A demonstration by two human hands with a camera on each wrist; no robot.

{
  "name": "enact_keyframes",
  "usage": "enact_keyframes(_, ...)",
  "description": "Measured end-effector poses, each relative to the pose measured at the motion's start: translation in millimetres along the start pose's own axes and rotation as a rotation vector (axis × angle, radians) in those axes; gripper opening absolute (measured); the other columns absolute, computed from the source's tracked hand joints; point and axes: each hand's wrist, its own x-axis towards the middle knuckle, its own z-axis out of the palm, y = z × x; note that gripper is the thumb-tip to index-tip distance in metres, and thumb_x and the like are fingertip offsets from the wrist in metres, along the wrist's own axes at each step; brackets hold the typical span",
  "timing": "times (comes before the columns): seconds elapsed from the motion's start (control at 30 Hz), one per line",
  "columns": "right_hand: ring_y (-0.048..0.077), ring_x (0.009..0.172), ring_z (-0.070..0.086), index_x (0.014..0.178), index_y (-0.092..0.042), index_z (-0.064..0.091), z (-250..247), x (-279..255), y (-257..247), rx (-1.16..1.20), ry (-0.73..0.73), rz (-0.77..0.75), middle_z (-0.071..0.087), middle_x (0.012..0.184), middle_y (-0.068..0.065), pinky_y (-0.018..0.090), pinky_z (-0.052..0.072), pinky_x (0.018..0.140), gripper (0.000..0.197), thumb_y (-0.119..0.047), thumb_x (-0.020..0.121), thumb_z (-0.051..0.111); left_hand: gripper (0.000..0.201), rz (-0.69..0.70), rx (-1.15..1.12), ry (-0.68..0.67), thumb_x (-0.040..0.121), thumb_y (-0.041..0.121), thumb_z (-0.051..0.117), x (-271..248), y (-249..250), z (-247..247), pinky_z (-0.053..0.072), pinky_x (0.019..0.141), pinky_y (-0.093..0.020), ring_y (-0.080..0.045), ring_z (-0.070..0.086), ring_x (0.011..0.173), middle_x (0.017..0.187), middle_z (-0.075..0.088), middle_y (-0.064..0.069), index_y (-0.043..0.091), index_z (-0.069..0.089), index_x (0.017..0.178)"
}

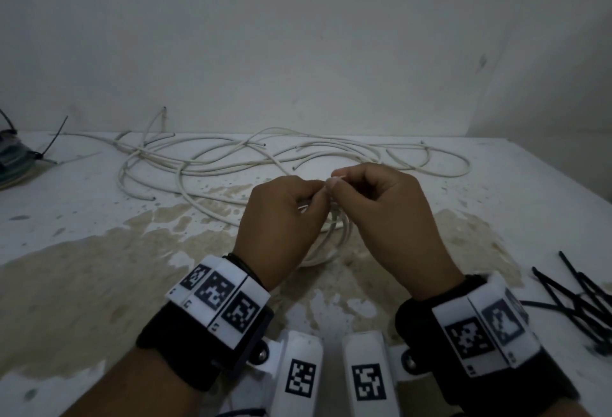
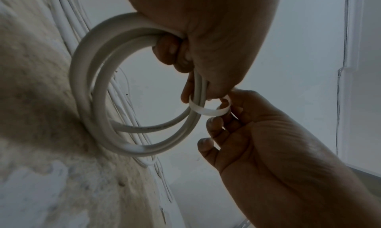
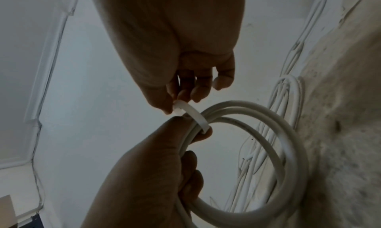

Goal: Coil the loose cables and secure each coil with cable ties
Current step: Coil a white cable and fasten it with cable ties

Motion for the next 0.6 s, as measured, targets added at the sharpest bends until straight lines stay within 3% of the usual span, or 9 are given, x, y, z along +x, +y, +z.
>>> enact_keyframes(0.1,0.004,0.07,0.066,0.083,-0.017,0.07,-0.5,0.4,-0.6,0.01,-0.012,0.017,0.07,0.077,-0.005,0.014,0.052,0.066,0.01,-0.011,0.086,0.063,0.024,0.009,0.002,0.008,0.09,0.028,0.054,0.0,1.5,0.9,0.044,0.064,-0.016,-0.003,0.06,0.069,0.07,0.069,0.009,0.022,0.077,0.09)
enact_keyframes(0.23,0.002,0.069,0.064,0.078,-0.025,0.067,0.7,-1.8,-3.3,0.038,0.089,-0.033,0.069,0.075,-0.008,0.011,0.048,0.063,0.016,-0.012,0.086,0.064,0.021,-0.056,-0.039,-0.031,0.092,0.028,0.058,0.6,2.2,2.1,0.042,0.064,-0.006,0.005,0.063,0.073,0.073,0.069,0.014,0.022,0.074,0.08)
enact_keyframes(0.4,-0.004,0.057,0.061,0.08,-0.016,0.068,0.9,-2.4,-6.0,0.081,0.045,-0.035,0.067,0.068,-0.007,0.006,0.044,0.056,0.013,-0.006,0.087,0.063,0.024,-0.008,-0.051,-0.043,0.092,0.023,0.058,-0.2,0.9,1.1,0.042,0.059,-0.009,0.004,0.063,0.066,0.067,0.068,0.015,0.018,0.076,0.078)
enact_keyframes(0.53,-0.003,0.066,0.063,0.078,-0.011,0.071,-3.1,0.3,-3.6,-0.005,-0.059,-0.011,0.069,0.077,-0.009,0.005,0.044,0.059,0.011,-0.007,0.085,0.064,0.028,0.088,0.051,-0.023,0.09,0.024,0.054,-0.1,1.6,0.1,0.031,0.054,-0.005,0.007,0.051,0.055,0.05,0.045,0.023,0.019,0.073,0.07)
enact_keyframes(0.6,-0.001,0.071,0.063,0.078,-0.014,0.07,-2.0,-0.2,-1.8,-0.064,-0.056,-0.022,0.068,0.079,-0.013,0.005,0.044,0.06,0.011,-0.009,0.085,0.064,0.026,0.106,0.063,-0.014,0.089,0.024,0.053,0.7,1.2,0.3,0.033,0.055,-0.005,0.005,0.052,0.058,0.052,0.049,0.02,0.019,0.073,0.072)
